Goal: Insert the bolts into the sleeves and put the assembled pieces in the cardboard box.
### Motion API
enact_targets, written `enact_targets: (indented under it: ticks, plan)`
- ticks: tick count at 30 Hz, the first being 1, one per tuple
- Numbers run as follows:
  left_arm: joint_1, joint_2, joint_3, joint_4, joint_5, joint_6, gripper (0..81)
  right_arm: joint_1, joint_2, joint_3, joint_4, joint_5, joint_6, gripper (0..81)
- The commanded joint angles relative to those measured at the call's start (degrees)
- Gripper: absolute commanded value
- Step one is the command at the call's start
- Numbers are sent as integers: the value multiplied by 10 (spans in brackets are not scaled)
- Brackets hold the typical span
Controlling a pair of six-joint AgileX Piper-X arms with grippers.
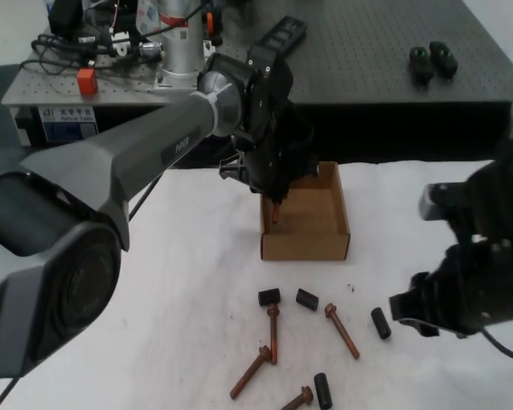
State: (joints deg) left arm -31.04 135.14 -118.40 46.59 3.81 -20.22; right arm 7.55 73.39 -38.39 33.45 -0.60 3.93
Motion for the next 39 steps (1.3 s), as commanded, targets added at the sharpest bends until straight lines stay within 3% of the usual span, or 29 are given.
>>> enact_targets:
  ticks: [1, 5, 12, 19, 28, 35, 39]
  plan:
    - [0, -6, -10, -1, -10, -8, 66, -1, 60, -31, -37, -4, -25, 378]
    - [0, -6, -10, -1, -11, -8, 152, -1, 140, -71, -32, -4, -49, 378]
    - [0, -6, -10, -3, -5, -8, 150, -1, 217, -127, -19, 6, -92, 376]
    - [0, -6, -10, -3, -6, -8, 150, -1, 234, -136, 14, 11, -103, 253]
    - [0, -6, -10, -3, -6, -8, 158, -1, 264, -136, 13, 11, -104, 252]
    - [0, -6, -10, -3, -6, -7, 335, -1, 265, -137, -3, 11, -104, 252]
    - [0, -9, -10, -3, 14, -7, 338, -1, 265, -137, -3, 13, -107, 212]
